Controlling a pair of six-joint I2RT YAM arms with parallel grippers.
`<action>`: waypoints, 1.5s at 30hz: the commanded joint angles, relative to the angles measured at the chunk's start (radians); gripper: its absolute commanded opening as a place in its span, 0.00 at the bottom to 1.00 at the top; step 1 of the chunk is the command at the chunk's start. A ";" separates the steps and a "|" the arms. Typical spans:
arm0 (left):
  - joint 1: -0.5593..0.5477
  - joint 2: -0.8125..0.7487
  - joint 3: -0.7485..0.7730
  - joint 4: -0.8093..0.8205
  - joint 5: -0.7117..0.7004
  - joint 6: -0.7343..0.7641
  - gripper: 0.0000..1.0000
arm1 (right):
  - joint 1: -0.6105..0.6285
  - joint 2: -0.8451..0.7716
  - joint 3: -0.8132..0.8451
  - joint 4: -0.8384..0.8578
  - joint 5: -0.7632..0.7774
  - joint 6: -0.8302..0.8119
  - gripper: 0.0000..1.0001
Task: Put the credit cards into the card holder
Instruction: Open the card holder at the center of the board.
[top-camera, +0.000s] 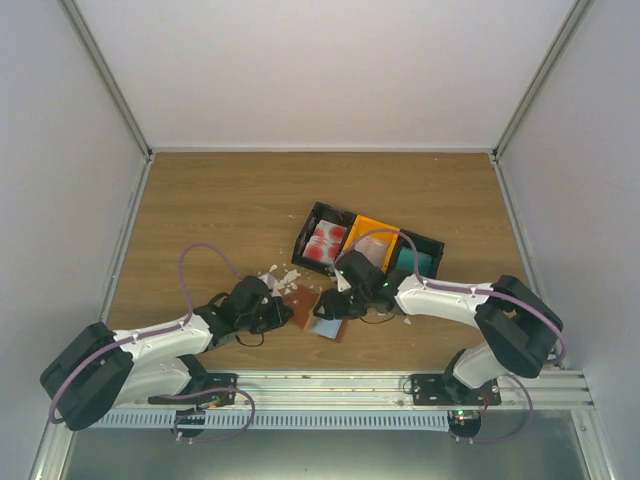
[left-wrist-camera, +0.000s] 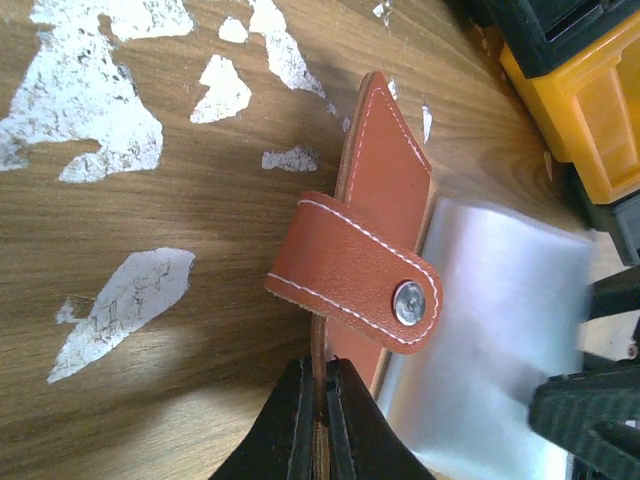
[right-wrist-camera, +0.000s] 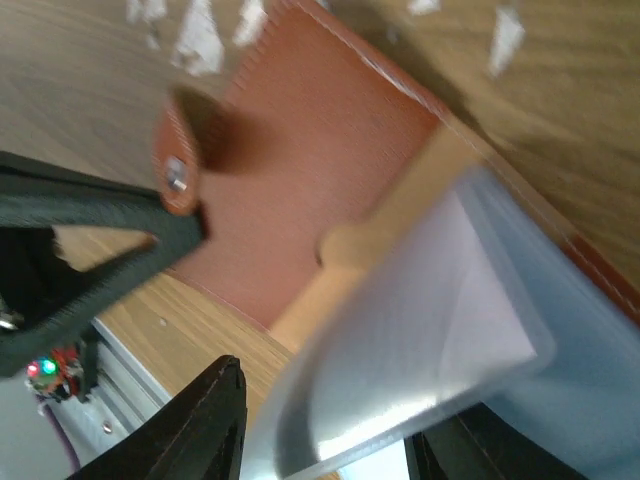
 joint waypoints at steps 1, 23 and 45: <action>-0.009 0.019 0.008 0.048 0.023 0.021 0.00 | 0.009 0.030 0.053 0.079 -0.016 -0.035 0.44; -0.017 -0.006 0.028 0.053 0.093 0.052 0.11 | -0.032 0.219 0.137 -0.018 -0.059 -0.058 0.51; -0.070 -0.047 0.008 0.271 0.285 0.232 0.05 | -0.045 0.298 0.197 -0.091 -0.047 -0.087 0.56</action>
